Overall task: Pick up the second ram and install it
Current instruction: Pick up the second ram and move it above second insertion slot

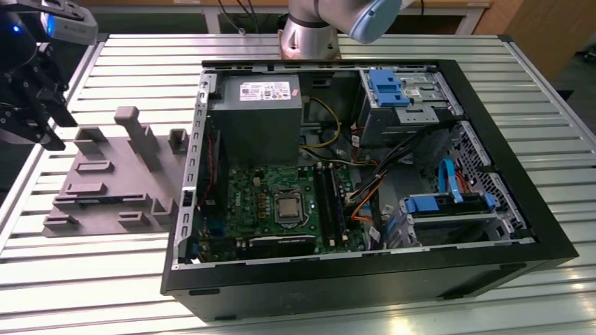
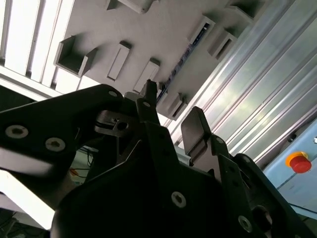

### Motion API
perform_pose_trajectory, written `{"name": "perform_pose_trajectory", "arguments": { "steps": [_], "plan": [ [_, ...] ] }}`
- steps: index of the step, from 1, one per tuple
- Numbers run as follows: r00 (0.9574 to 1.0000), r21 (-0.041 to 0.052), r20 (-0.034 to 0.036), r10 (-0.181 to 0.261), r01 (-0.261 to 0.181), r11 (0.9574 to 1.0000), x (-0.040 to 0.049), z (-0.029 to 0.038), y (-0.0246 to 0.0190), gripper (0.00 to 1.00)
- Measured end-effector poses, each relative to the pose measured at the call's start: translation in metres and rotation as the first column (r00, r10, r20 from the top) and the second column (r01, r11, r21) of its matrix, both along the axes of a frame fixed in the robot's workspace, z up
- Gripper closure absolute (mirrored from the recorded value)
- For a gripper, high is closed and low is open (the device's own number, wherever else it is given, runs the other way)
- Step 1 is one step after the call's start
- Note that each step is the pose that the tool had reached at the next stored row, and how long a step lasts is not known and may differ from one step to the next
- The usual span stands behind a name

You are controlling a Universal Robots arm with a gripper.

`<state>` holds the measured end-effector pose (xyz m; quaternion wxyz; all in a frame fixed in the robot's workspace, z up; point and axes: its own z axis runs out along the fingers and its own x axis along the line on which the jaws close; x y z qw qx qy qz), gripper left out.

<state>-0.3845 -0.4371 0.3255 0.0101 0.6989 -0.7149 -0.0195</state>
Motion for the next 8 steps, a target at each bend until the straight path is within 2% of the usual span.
{"name": "perform_pose_trajectory", "arguments": {
  "steps": [8],
  "plan": [
    [1.0,0.0,0.0,0.0,0.0,1.0,-0.0001,-0.0145,-0.0001,0.53]
  ]
}}
